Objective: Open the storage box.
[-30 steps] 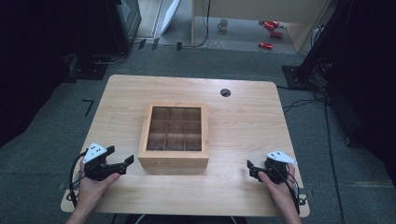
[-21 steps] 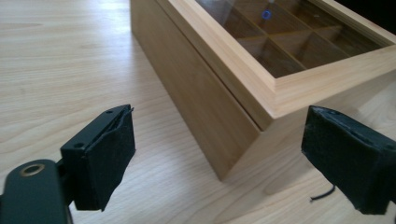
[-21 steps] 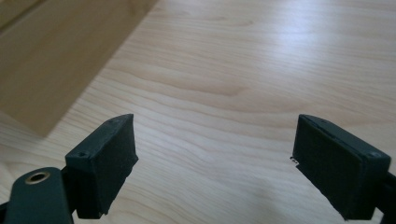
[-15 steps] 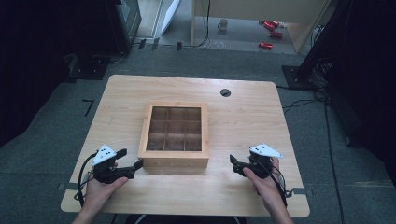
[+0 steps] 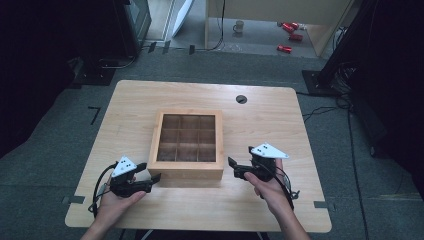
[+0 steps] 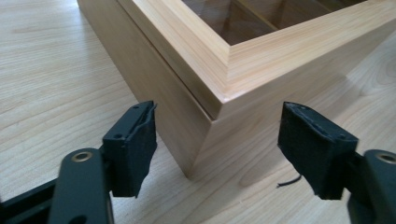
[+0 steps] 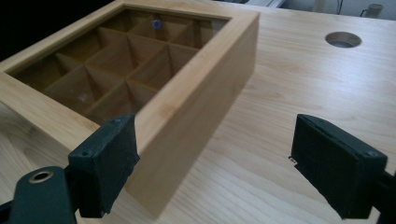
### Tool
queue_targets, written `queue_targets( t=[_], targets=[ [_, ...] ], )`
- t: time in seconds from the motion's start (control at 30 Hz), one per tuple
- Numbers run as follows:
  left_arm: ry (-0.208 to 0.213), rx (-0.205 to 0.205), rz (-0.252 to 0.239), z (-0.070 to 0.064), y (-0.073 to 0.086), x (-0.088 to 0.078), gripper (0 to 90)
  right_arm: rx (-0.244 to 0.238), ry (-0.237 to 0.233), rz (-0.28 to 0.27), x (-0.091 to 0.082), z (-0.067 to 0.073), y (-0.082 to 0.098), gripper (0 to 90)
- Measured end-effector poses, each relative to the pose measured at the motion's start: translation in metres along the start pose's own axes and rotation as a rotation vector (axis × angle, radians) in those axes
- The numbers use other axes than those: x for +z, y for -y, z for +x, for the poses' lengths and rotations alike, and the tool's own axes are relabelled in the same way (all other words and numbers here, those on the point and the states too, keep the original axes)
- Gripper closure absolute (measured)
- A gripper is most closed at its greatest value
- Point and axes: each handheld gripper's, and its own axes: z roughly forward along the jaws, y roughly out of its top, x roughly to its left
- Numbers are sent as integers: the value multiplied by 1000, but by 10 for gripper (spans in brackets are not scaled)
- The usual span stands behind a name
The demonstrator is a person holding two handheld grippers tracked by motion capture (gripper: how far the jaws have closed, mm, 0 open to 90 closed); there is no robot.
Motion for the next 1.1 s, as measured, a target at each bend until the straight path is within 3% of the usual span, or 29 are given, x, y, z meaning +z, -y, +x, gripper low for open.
queue_targets(
  t=[0.27, 0.4, 0.5, 0.67, 0.8, 1.1],
  targets=[
    [-12, 3, 30, -1, 1, 7, 357, -11, -55, -1, 21, 27, -14, 142],
    [-7, 5, 32, 0, 1, 7, 378, -6, -67, -9, 22, 32, -14, 142],
    [-8, 28, 36, -1, 1, 7, 398, -8, -78, -5, 22, 33, -13, 142],
    [4, 27, 30, 0, 1, 7, 415, -8, -88, 17, 22, 35, -9, 139],
    [31, -1, 0, 2, 0, 3, 423, -9, -88, 33, 22, 32, -1, 136],
    [28, 9, -18, 2, 0, -2, 461, -15, -109, 35, 16, 28, 3, 133]
  ],
)
